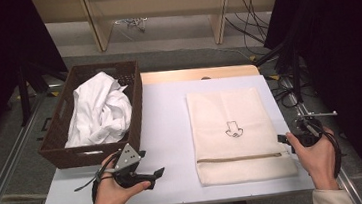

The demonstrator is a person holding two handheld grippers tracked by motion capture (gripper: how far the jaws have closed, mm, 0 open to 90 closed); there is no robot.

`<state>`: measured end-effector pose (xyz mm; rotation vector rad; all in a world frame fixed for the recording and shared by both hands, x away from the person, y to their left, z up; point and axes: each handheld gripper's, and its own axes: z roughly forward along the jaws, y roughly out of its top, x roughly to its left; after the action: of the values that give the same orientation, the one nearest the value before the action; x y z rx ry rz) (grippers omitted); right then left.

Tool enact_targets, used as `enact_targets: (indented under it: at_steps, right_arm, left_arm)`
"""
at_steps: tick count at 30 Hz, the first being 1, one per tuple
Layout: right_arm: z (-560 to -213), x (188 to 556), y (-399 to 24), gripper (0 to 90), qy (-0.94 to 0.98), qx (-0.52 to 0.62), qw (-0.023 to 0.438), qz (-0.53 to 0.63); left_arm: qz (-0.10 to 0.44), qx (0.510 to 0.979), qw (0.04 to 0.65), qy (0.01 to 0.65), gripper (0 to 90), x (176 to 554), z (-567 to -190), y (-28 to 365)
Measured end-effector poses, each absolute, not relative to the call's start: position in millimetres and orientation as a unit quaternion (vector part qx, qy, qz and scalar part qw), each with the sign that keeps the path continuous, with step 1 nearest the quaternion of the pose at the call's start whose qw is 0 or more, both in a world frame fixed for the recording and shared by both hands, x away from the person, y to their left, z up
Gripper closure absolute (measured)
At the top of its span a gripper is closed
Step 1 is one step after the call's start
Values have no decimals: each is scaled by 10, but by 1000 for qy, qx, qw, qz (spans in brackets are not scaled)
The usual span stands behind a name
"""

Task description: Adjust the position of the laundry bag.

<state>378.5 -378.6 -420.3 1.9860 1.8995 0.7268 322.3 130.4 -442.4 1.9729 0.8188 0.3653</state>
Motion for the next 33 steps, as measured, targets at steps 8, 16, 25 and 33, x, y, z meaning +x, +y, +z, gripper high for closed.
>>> enact_targets:
  at_steps: [8,16,25,33]
  right_arm:
    - [-4250,3821,-3832,414,670,686,141,248]
    - [-4220,3806,-3778,415,666,692,128,248]
    - [-4231,3796,-3815,423,680,687,117,229]
    - [-4279,3817,-3871,479,687,684,102,223]
  left_arm:
    - [130,804,475,334,172,3255,-4424,1199]
    - [119,811,474,322,184,3251,-4454,1096]
    - [77,833,469,285,241,3312,-4520,757]
    - [46,855,440,270,286,3431,-4688,470]
